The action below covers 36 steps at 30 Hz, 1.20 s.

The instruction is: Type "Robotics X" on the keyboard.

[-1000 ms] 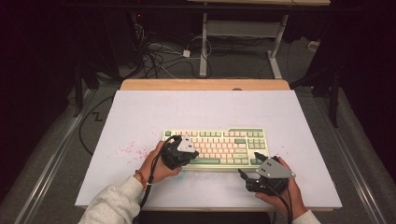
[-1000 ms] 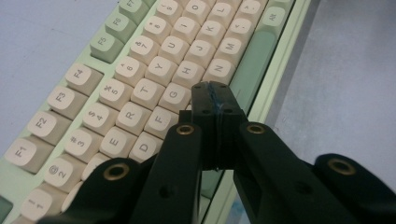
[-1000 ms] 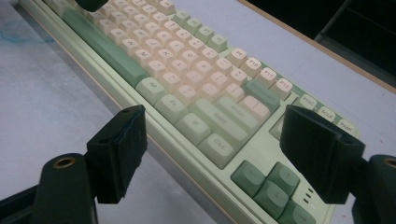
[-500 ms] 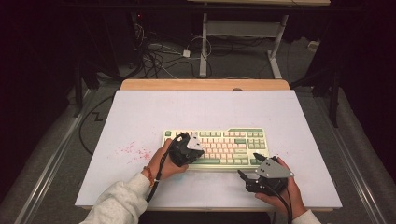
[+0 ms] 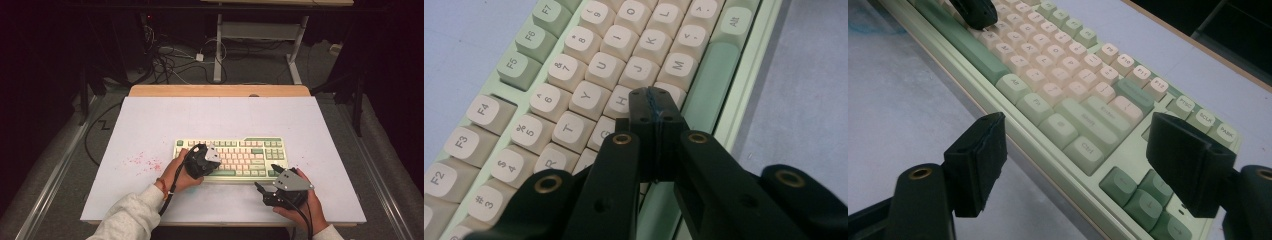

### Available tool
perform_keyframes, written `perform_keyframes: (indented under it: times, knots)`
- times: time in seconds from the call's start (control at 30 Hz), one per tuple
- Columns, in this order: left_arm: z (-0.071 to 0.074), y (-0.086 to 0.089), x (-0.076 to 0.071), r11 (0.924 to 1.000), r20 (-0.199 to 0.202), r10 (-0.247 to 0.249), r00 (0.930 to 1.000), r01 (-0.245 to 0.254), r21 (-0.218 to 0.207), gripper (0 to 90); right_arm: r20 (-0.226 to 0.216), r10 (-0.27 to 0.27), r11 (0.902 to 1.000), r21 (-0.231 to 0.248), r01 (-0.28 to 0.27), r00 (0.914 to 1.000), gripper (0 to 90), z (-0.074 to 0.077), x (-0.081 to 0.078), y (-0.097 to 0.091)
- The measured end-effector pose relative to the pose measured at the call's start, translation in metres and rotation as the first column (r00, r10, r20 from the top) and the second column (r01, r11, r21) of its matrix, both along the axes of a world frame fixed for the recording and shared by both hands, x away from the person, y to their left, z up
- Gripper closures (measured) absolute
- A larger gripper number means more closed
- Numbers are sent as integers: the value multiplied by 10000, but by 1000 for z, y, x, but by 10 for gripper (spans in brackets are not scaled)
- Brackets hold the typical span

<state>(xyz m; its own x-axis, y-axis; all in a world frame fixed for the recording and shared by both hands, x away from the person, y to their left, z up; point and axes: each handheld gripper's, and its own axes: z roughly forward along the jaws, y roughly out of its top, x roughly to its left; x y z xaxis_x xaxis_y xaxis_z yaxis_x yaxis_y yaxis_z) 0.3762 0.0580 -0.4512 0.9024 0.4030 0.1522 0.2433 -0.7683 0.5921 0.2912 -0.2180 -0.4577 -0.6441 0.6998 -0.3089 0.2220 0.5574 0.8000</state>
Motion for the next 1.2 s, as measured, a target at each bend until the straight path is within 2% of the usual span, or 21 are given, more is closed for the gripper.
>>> perform_keyframes:
  times: [0.23, 0.6, 0.73, 0.83, 0.9, 1.0, 1.2]
  knots:
    - [6, 4, -3, 9995, 248, 50, 9997, -43, -298, 864, -23, 10, 10000, -41, -10, 10000, 246, 0, 0, 0]
    - [12, 12, -4, 9986, 486, 145, 9987, -120, -510, 833, -32, 31, 10000, -44, -31, 10000, 248, 0, 0, 0]
    - [14, 15, -5, 9984, 718, 208, 9972, -170, -540, 767, -37, 34, 10000, -36, -34, 10000, 248, 0, 0, -1]
    - [15, 19, -7, 9971, 878, 282, 9957, -218, -735, 709, -35, 40, 10000, -28, -40, 10000, 249, 0, 0, -1]
    - [16, 21, -9, 9970, 1118, 375, 9930, -296, -715, 648, -38, 37, 10000, -21, -37, 10000, 249, 0, 0, -1]
    - [18, 25, -11, 9957, 1336, 411, 9902, -295, -874, 612, -52, 33, 10000, -38, -33, 10000, 249, 0, 0, -1]
    - [21, 32, -17, 9928, 1793, 677, 9815, -484, -1097, 430, -65, 17, 10000, -27, -17, 10000, 252, 0, 0, -1]
